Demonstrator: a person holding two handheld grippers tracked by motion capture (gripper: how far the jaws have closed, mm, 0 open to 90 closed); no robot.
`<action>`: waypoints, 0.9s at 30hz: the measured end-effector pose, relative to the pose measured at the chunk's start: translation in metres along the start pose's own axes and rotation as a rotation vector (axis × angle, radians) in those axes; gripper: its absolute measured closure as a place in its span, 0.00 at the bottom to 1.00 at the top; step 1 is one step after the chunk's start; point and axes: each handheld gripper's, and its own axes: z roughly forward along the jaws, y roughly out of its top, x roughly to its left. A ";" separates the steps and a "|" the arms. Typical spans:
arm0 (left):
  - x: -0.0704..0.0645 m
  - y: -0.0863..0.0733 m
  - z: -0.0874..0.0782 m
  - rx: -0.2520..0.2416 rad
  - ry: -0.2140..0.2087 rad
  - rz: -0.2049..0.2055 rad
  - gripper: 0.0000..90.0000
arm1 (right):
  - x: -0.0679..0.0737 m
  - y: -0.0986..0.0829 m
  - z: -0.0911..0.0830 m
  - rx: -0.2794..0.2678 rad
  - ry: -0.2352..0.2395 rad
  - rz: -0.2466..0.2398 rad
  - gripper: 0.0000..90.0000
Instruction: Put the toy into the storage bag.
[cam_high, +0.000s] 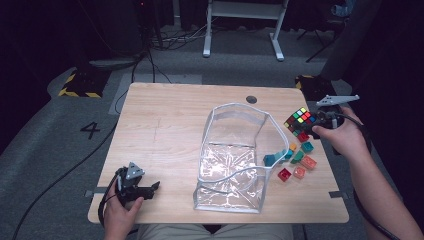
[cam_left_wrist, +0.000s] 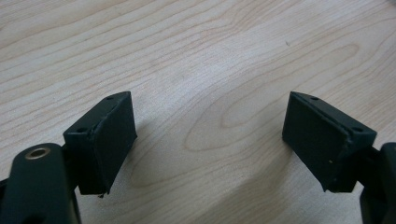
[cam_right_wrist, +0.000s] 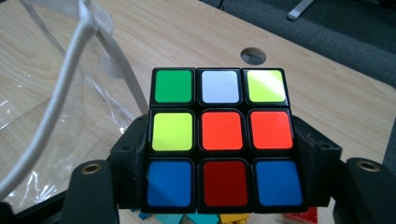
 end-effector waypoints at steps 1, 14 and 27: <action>0.000 0.000 0.000 0.000 -0.001 0.000 0.20 | 0.000 0.002 -0.002 -0.002 0.000 0.001 0.38; 0.000 0.000 0.000 0.000 0.000 0.000 0.20 | 0.018 0.029 -0.017 -0.025 0.013 -0.075 0.38; 0.000 0.000 0.000 0.000 -0.002 0.001 0.19 | 0.059 0.060 -0.027 -0.047 0.096 -0.191 0.38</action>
